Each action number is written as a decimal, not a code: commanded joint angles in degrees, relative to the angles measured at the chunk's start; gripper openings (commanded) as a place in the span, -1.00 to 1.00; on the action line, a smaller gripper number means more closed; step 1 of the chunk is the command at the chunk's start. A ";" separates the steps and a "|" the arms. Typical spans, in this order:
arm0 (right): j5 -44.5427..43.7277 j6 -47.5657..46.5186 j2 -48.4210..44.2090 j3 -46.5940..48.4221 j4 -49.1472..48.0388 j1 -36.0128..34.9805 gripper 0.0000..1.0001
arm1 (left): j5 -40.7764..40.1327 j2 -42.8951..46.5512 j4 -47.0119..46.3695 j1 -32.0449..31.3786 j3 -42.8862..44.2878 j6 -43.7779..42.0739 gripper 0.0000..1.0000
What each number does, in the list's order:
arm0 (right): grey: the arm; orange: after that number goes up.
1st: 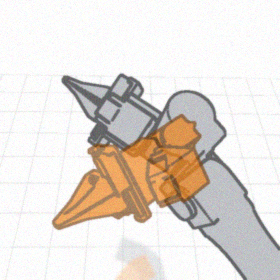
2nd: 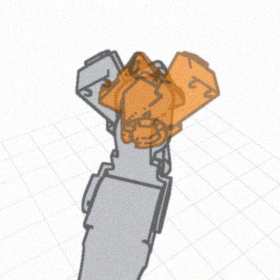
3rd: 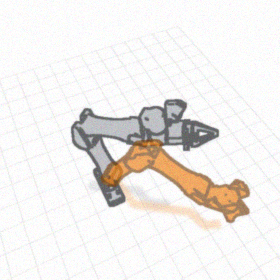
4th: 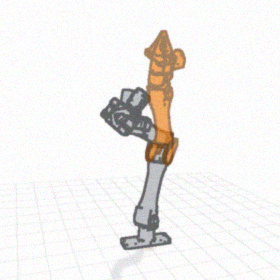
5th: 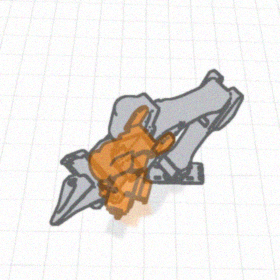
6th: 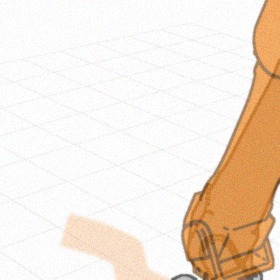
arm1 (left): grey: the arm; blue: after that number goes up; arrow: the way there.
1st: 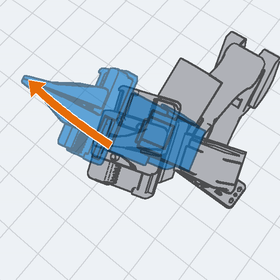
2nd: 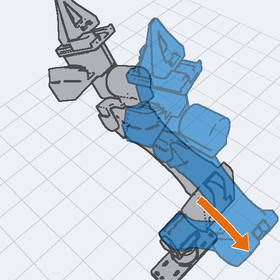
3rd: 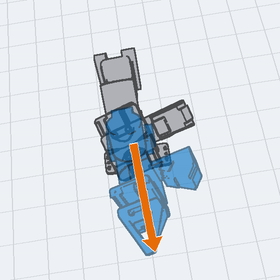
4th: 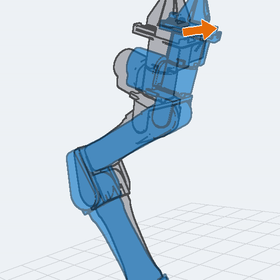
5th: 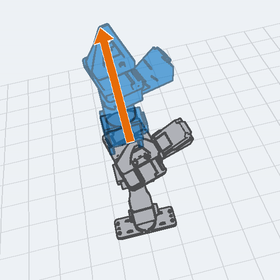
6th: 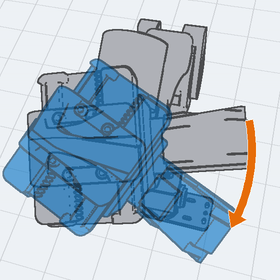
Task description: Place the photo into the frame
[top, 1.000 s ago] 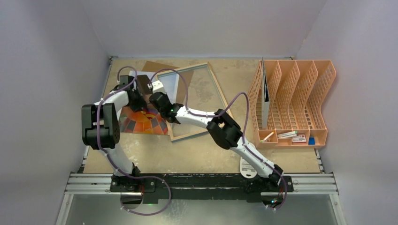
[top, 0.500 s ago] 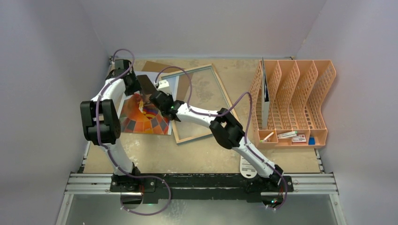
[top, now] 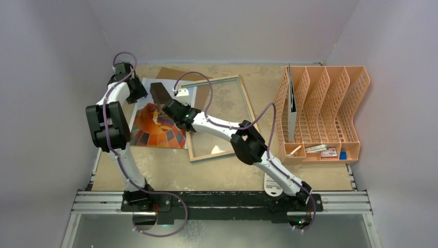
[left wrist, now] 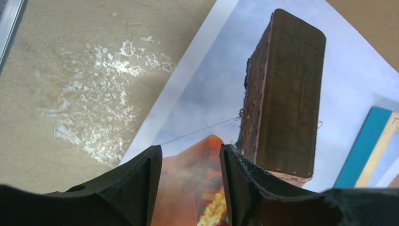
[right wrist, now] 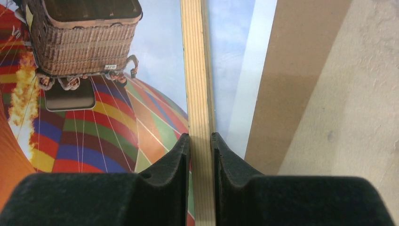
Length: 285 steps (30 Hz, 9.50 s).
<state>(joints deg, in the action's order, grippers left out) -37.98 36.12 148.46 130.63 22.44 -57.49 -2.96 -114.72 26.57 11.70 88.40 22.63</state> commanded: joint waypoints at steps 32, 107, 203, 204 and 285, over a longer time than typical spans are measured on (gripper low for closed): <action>33.40 -8.77 -9.18 -8.83 -17.51 -0.25 0.08 | 20.19 -13.37 -13.87 7.26 5.25 -5.53 0.15; 35.54 -11.17 1.11 -5.27 -10.79 -0.25 0.03 | 61.13 -24.68 -46.25 14.17 2.84 11.41 -1.00; 82.99 -58.12 -51.42 -19.90 -14.86 26.11 -0.09 | 81.72 31.33 -48.19 -2.30 5.46 12.24 -1.00; 83.02 -58.18 -51.57 -20.12 -14.81 26.12 -0.22 | 81.14 31.19 -48.12 -2.30 5.48 12.20 -1.00; 22.94 -59.79 -60.75 -70.74 -45.37 -8.09 -1.00 | 29.52 40.08 -11.65 0.70 -46.70 42.37 0.88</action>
<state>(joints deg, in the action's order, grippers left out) -11.53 -22.59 89.12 61.87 -16.75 -64.14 19.51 -75.40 21.54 11.62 44.47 62.54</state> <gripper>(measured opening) 0.004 0.964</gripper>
